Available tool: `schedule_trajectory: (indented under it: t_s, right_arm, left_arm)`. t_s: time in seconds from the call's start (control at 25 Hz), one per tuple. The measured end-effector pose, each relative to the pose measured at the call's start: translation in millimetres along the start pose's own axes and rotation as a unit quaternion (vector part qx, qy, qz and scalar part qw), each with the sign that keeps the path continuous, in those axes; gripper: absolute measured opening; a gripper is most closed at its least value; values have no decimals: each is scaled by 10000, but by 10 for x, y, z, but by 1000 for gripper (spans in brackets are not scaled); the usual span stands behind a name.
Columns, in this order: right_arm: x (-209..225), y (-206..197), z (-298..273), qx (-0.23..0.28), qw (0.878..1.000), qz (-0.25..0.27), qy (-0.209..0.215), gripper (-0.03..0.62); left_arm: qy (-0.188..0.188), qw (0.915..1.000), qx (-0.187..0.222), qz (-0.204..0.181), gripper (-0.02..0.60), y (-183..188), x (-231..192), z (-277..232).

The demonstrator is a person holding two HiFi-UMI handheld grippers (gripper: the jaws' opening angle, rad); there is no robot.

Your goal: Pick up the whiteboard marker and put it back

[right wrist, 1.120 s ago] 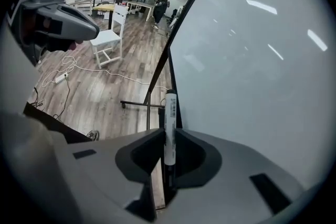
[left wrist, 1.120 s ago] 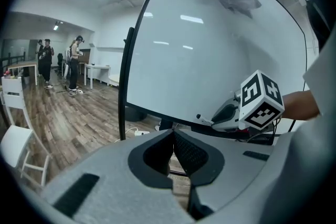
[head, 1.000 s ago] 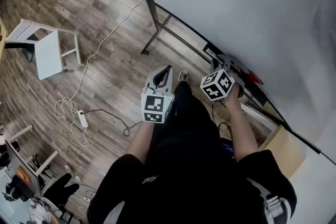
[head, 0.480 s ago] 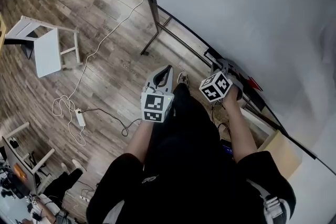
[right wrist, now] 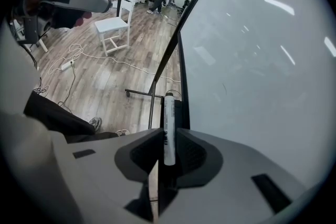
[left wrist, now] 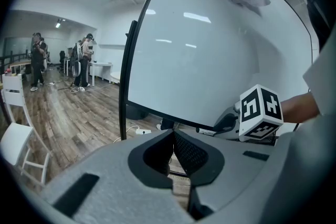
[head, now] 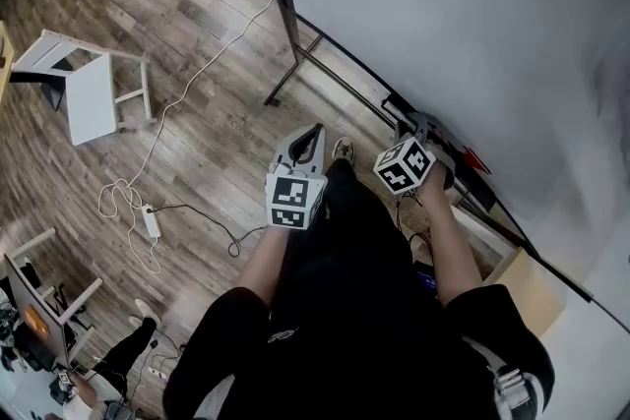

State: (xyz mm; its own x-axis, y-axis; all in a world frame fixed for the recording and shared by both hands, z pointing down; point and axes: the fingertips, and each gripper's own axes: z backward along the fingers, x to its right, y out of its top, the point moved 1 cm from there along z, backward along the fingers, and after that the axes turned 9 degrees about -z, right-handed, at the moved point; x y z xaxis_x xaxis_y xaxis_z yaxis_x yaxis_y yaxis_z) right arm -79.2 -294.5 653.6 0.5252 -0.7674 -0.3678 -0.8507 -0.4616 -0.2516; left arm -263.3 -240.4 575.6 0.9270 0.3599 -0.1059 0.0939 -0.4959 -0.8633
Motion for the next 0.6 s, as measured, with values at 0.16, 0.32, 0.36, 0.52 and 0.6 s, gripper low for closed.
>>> schedule_trajectory:
  t_s: [0.16, 0.32, 0.36, 0.52, 0.6]
  right_arm:
    - [45, -31, -5, 33, 10000, -36, -32, 91]
    - [111, -9, 32, 204, 9993, -184, -245, 113]
    - [132, 3, 60, 286, 9988, -229, -335, 100]
    - [172, 39, 244, 637, 9953, -417, -604, 83]
    - [168, 31, 354, 805, 9930, -554, -656, 75]
  left_arm:
    - [12, 10000, 15, -37, 6, 25, 51, -20]
    - [-17, 10000, 6, -73, 6, 14, 66, -9]
    - [-26, 10000, 7, -84, 6, 13, 69, -5]
    - [-114, 9998, 44, -154, 5, 33, 112, 30]
    - [-198, 9995, 86, -215, 6, 48, 175, 48]
